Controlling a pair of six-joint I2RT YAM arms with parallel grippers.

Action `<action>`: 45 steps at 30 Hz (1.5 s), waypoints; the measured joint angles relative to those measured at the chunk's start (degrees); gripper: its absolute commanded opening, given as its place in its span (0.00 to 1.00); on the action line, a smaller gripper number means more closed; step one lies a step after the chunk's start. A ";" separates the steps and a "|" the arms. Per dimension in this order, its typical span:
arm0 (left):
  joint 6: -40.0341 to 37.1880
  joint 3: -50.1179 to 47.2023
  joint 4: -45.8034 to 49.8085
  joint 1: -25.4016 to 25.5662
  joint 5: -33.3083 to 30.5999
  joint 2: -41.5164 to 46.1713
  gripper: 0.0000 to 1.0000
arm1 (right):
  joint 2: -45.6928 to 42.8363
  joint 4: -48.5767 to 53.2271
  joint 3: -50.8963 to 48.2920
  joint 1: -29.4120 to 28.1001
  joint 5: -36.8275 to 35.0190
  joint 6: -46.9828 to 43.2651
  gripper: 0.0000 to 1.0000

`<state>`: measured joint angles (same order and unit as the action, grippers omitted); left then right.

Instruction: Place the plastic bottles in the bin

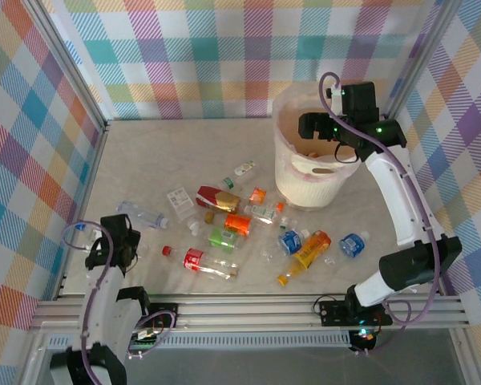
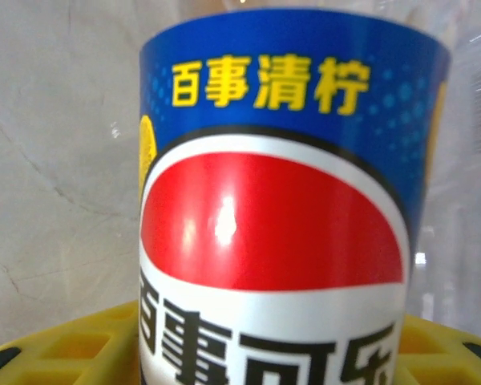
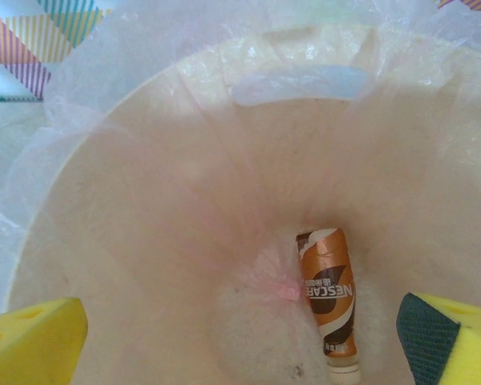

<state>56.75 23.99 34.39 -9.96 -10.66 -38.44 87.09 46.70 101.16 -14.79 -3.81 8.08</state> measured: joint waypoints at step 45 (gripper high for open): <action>-46.56 41.16 -24.06 43.71 31.71 -31.52 0.24 | 2.69 -20.94 -0.81 -5.18 49.42 14.19 0.89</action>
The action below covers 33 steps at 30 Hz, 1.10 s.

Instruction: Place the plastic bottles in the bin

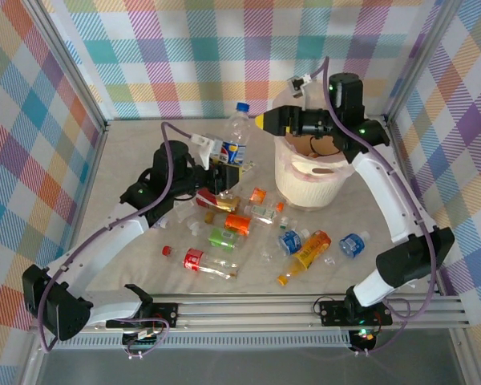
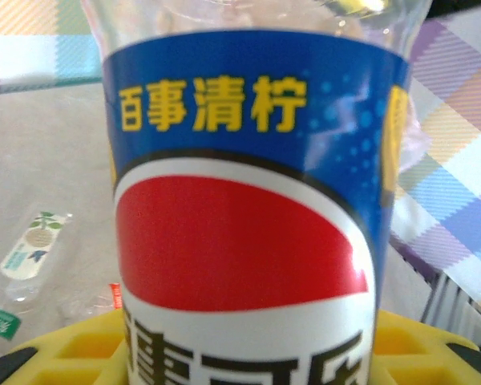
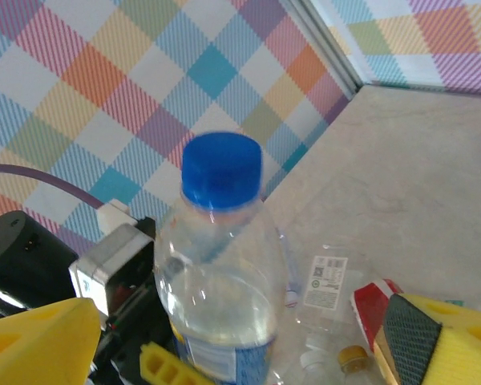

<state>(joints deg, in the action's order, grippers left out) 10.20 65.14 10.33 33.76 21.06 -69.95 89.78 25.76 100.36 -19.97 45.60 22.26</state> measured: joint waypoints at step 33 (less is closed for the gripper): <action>-5.62 -1.27 2.10 2.05 -5.31 3.89 1.00 | 5.75 2.62 9.05 -2.25 -3.98 -2.97 0.00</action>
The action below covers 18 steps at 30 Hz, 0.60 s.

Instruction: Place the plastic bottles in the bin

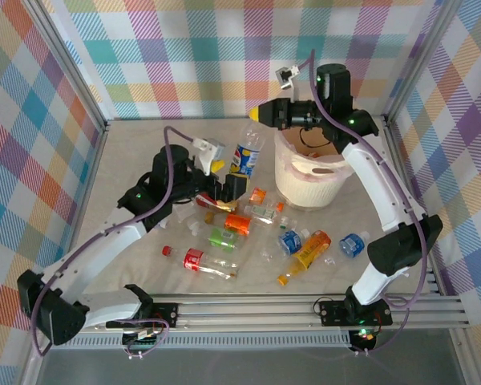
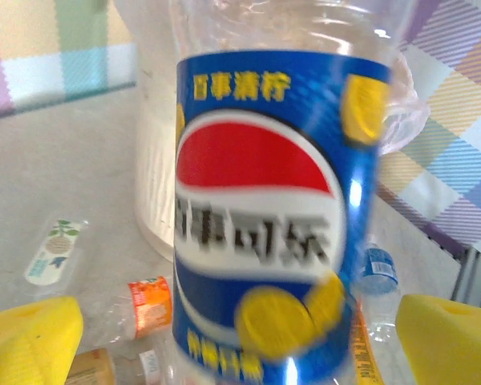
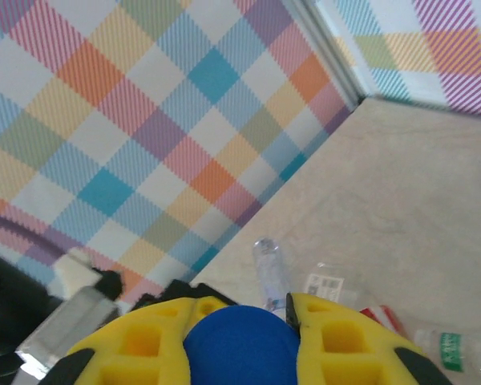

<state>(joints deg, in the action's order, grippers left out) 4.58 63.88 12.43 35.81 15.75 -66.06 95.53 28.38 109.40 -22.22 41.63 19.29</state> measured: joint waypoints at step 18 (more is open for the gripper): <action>4.24 -6.32 6.88 -1.51 -37.07 14.19 1.00 | -0.09 6.86 22.08 -0.07 -42.25 -13.68 0.00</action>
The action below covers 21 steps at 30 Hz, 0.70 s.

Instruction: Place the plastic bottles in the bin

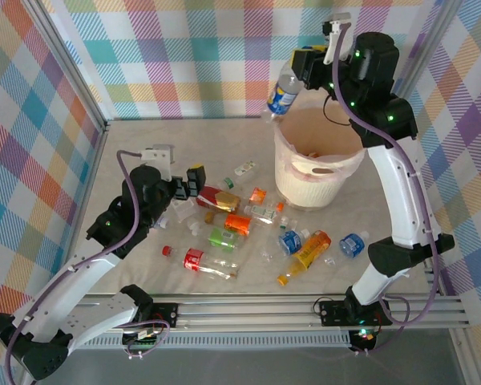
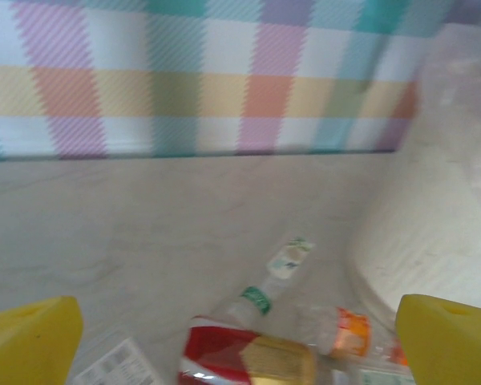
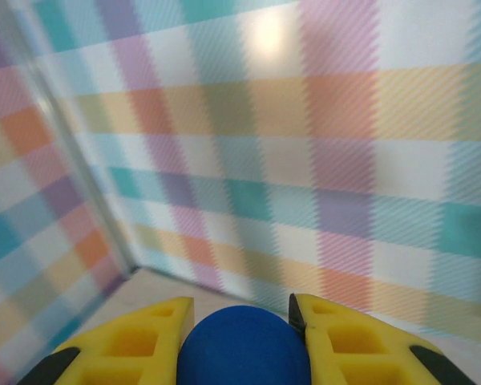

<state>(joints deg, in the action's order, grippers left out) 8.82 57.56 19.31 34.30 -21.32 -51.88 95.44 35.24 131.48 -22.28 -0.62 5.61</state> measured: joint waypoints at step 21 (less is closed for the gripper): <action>17.94 -1.01 13.03 -9.53 -16.22 -1.33 1.00 | 1.75 2.80 -18.51 0.24 -15.10 -4.46 0.00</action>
<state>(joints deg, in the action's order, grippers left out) 26.76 56.55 32.34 24.77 -37.54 -53.21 97.19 38.04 112.97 -22.04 -15.73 1.15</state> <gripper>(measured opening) 0.999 0.297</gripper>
